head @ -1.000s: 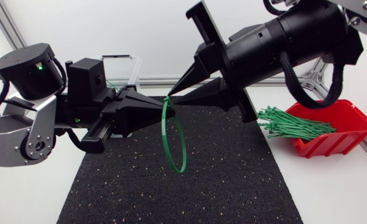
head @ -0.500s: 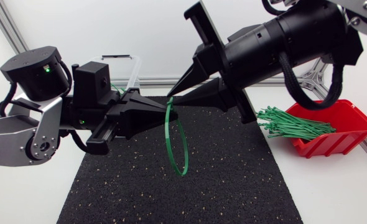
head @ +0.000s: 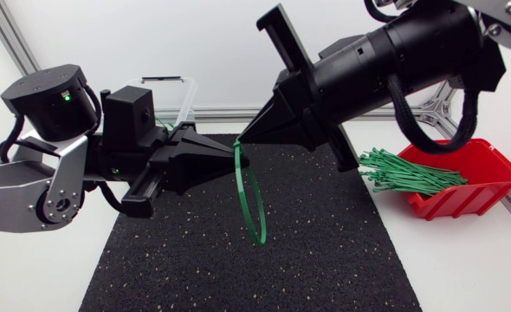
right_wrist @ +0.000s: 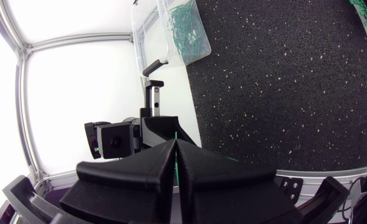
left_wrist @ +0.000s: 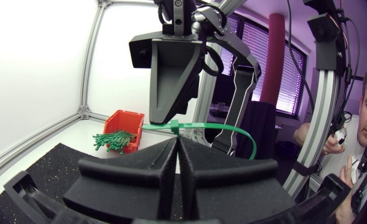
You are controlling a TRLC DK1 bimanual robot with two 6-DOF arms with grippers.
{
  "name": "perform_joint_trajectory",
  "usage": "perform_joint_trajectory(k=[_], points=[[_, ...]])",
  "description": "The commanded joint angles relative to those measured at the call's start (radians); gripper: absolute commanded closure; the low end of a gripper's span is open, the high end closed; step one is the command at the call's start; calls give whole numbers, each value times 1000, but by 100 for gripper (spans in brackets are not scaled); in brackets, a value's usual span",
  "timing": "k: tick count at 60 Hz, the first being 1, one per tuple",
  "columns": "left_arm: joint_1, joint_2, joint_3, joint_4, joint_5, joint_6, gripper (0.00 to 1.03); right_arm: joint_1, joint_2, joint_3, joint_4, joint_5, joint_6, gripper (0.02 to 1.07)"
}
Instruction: Take a green cable tie from the red box, thread the tail through the head to close it, then place it in the transparent bin on the left.
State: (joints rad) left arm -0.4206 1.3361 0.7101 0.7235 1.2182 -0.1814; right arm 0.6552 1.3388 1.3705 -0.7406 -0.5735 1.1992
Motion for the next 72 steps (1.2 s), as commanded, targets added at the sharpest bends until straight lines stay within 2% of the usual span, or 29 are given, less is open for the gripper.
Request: perform_joint_trajectory(k=[1,27,41,61,72], points=[[-14,2,9,7,4,30,100,12,-13,-21,-9,6,-23,101],[-70,-60,-41,-13,4,63,100,11,-9,-17,-13,31,-33,101],[-76,-84,-57,-19,4,66,100,9,-6,-22,-13,38,-33,101],[-145,-161,-75,-79,4,66,100,11,22,-5,-13,54,-33,101],[-130,-152,-69,-85,1,74,100,11,22,-2,-14,54,-33,101]])
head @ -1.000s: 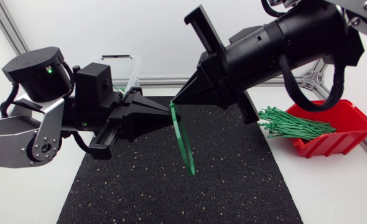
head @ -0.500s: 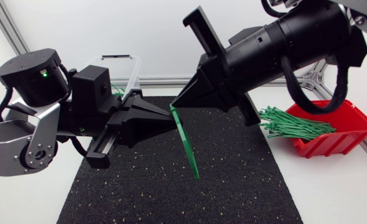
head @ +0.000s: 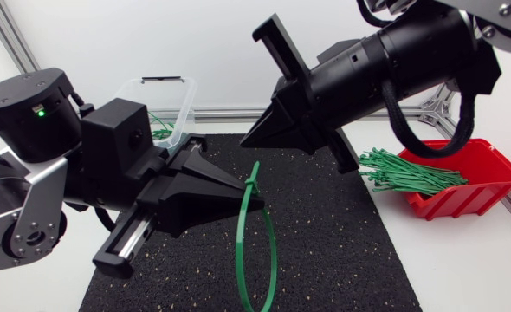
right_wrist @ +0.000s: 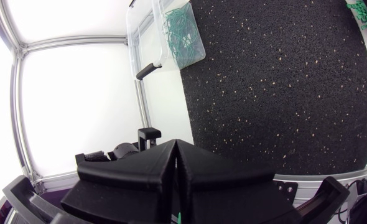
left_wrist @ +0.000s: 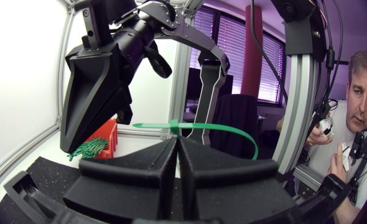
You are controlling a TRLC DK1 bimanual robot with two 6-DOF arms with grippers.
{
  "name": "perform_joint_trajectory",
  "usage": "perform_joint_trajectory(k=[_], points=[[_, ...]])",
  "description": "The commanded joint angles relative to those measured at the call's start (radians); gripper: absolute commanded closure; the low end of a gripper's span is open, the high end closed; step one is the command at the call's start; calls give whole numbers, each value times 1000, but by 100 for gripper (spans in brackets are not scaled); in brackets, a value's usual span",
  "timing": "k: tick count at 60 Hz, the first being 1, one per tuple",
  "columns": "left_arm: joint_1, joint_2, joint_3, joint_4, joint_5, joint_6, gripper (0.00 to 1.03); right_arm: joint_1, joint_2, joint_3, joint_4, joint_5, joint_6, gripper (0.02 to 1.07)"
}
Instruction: Take a green cable tie from the red box, thread the tail through the head to close it, then place it in the transparent bin on the left.
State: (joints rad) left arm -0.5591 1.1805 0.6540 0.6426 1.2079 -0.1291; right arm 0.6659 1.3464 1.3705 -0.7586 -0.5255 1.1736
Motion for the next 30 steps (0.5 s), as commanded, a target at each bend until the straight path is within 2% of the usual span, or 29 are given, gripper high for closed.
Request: perform_joint_trajectory(k=[1,12,14,17,23,25,30], points=[[18,14,-11,-4,12,29,100,-2,13,-2,5,5,-8,101],[80,82,-2,-4,13,80,100,-2,-6,-8,18,48,-8,101],[90,91,-2,-4,15,92,100,-2,-13,-7,15,51,-12,97],[93,100,-7,-4,15,112,100,0,-21,-4,13,70,-25,84],[107,133,1,-4,15,141,100,34,-29,-10,5,117,-61,83],[108,142,4,-4,15,152,100,38,-27,-19,2,119,-66,76],[107,159,9,-6,15,174,100,38,-29,-34,-7,121,-89,75]])
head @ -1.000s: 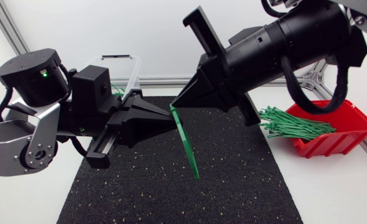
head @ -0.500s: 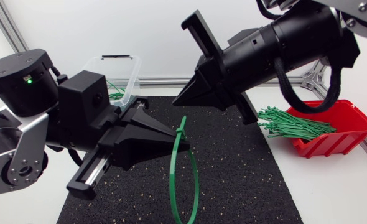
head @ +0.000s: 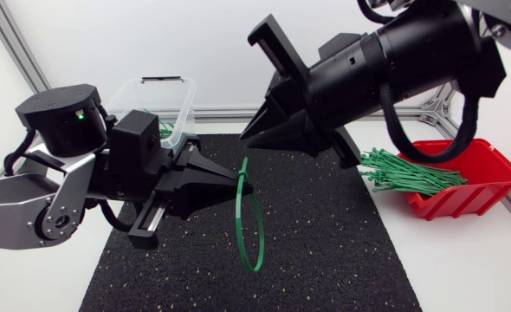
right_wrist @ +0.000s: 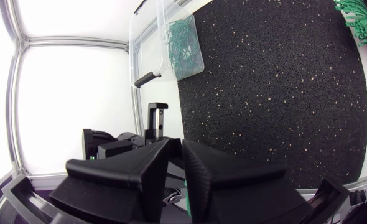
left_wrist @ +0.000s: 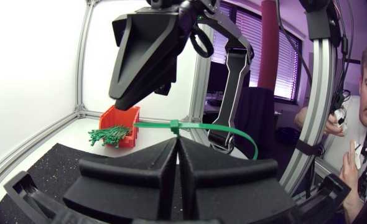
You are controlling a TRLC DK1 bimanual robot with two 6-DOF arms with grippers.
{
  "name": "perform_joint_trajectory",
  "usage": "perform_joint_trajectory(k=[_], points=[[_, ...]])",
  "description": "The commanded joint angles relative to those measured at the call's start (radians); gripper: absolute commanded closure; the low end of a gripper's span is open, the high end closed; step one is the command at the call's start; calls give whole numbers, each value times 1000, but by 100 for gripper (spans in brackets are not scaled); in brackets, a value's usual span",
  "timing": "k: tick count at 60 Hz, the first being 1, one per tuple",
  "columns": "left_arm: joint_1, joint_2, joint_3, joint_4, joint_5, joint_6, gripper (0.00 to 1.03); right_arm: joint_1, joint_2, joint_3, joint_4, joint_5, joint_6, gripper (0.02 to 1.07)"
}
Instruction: Take a green cable tie from the red box, thread the tail through the head to close it, then place it in the transparent bin on the left.
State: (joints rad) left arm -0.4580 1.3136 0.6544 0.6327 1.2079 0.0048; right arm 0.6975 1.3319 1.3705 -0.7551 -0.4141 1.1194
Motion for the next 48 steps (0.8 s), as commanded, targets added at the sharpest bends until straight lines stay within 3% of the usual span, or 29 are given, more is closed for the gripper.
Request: perform_joint_trajectory(k=[1,48], points=[[5,26,8,4,15,40,100,7,-16,-40,-9,9,-36,75],[13,75,39,-2,15,98,98,40,-20,-79,11,-11,-46,75]])
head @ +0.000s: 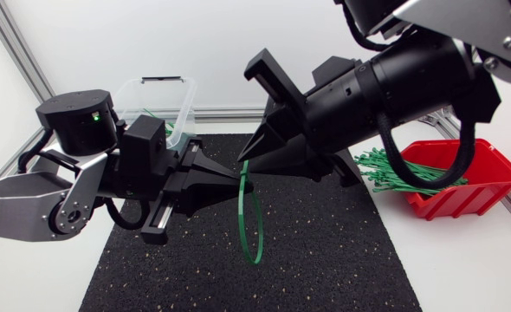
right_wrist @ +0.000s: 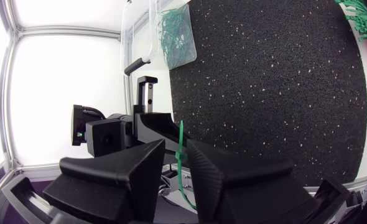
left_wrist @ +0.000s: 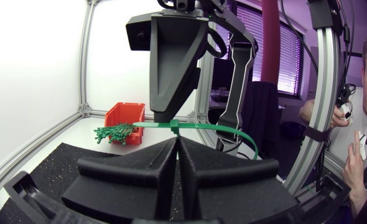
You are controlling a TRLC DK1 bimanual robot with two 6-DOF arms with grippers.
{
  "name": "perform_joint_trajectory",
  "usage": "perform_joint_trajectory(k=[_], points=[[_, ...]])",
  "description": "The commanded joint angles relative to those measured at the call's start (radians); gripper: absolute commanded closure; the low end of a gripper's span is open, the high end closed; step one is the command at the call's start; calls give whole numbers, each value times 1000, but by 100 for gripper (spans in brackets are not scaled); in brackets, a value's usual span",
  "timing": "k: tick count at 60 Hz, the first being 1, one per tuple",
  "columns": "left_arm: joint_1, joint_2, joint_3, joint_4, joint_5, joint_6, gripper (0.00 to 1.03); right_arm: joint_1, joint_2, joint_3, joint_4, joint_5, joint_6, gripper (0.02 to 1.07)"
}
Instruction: Take a green cable tie from the red box, thread the tail through the head to close it, then place it in the transparent bin on the left.
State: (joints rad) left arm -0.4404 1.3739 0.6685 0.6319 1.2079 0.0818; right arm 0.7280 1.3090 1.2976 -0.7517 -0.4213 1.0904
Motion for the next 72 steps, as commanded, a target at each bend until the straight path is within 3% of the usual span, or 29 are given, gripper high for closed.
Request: perform_joint_trajectory(k=[1,14,18,47,53,72], points=[[-4,14,25,-1,15,21,98,10,4,-8,8,-4,-17,75],[-24,-6,19,-14,15,21,98,11,21,-17,26,-2,-20,76],[-29,-22,11,-17,15,21,98,10,22,-20,32,4,-21,83],[-29,-45,6,-31,15,21,98,8,15,-44,32,12,-21,83],[-29,-44,5,-31,15,22,98,7,7,-41,32,30,-21,96],[-31,-39,5,-31,12,26,98,5,-20,-41,26,53,-23,101]])
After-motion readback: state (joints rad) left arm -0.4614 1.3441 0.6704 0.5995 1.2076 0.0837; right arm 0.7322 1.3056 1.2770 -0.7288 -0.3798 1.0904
